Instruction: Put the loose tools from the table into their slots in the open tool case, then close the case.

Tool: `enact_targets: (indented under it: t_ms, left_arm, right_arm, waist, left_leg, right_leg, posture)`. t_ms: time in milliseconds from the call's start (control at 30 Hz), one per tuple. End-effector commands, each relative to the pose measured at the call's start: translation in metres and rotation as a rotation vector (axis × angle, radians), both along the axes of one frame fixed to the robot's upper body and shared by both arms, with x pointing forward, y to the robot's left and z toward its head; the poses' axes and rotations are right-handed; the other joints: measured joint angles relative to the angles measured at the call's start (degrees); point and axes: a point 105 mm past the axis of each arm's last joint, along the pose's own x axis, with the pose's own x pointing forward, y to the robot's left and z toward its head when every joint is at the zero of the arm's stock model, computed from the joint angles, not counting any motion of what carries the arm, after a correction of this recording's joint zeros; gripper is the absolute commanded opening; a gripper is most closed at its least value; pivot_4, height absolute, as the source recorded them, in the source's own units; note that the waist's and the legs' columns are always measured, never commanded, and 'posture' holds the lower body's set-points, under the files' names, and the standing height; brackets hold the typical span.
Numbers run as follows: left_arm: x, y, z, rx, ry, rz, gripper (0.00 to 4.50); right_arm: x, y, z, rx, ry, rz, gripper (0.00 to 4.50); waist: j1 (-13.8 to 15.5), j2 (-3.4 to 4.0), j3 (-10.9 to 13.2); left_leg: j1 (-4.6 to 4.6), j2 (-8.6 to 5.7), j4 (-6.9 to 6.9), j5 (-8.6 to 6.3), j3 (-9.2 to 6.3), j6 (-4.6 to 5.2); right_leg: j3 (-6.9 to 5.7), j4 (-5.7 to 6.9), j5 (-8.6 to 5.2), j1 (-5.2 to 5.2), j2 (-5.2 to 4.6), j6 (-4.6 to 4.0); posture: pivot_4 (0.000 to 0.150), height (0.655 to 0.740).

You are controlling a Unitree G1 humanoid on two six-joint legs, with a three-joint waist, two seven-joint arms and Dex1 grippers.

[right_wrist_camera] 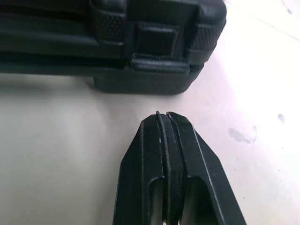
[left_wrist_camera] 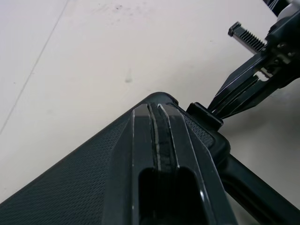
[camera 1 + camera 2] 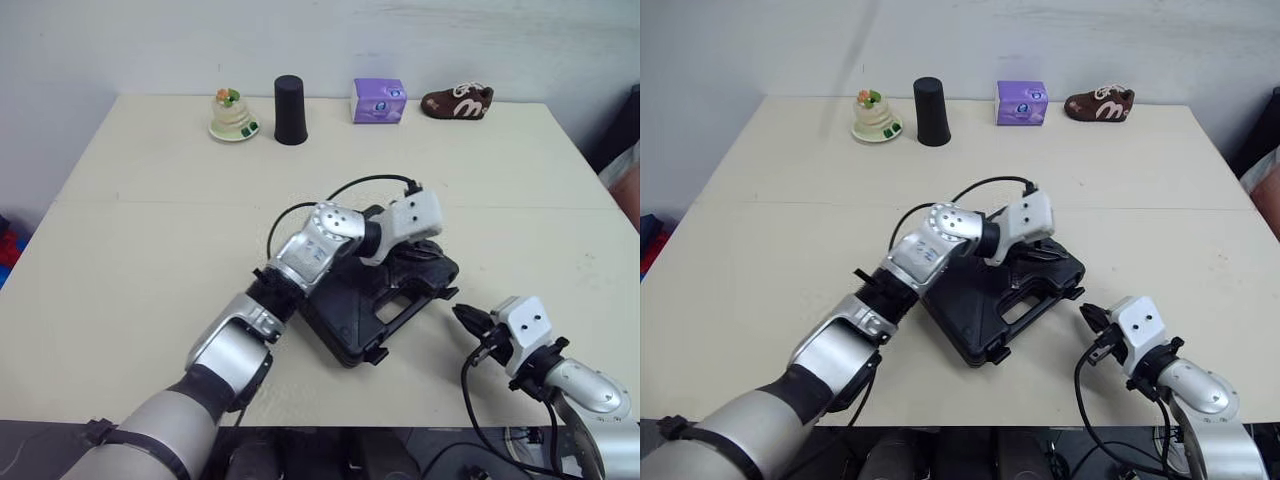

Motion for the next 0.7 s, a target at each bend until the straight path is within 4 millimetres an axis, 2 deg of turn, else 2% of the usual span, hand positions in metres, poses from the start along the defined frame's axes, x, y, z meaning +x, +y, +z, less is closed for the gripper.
enact_targets:
  t_ms: [33,133,167,400,700]
  left_arm:
    - [0.002,0.003,-0.029,0.117,-0.011,0.025,0.02]
    - [0.006,0.011,-0.051,0.171,0.004,0.065,0.02]
    - [0.005,0.011,-0.053,0.174,0.008,0.066,0.02]
    - [0.004,0.021,-0.063,0.191,0.045,0.073,0.02]
    - [0.003,0.034,-0.08,0.254,0.07,0.083,0.02]
  right_arm:
    - [0.002,0.007,0.013,0.011,-0.053,0.013,0.07]
    - [0.006,0.012,0.016,0.029,-0.055,0.03,0.07]
    - [0.007,0.013,0.016,0.033,-0.052,0.033,0.07]
    - [0.015,0.026,0.037,0.082,-0.128,0.076,0.07]
    - [0.025,0.036,0.041,0.05,-0.106,0.148,0.07]
  waist:
    - [0.1,0.0,0.0]
    - [0.1,-0.04,-0.1]
    - [0.1,-0.04,-0.1]
    - [0.1,-0.13,-0.4]
    - [-0.6,-0.12,-0.4]
  left_leg:
    - [0.01,0.01,0.01,0.0,-0.11,0.0]
    - [0.07,-0.06,0.02,-0.06,-0.17,0.09]
    - [0.1,-0.07,0.03,-0.23,-0.19,0.4]
    - [0.11,-0.06,0.05,-0.26,-0.25,0.45]
    - [0.2,-0.07,0.03,-0.25,-0.42,0.43]
  right_leg:
    - [-0.06,-0.03,0.0,0.08,0.01,-0.01]
    - [-0.1,-0.04,-0.01,0.19,-0.02,-0.01]
    - [-0.12,-0.04,-0.01,0.25,-0.07,-0.01]
    - [-0.19,-0.05,-0.01,0.31,-0.16,-0.01]
    - [-0.14,0.0,0.01,0.3,-0.05,-0.03]
  posture:
    - [0.15,0.74]
    - [0.15,0.74]
    - [0.15,0.74]
    - [0.15,0.74]
    - [0.15,0.74]
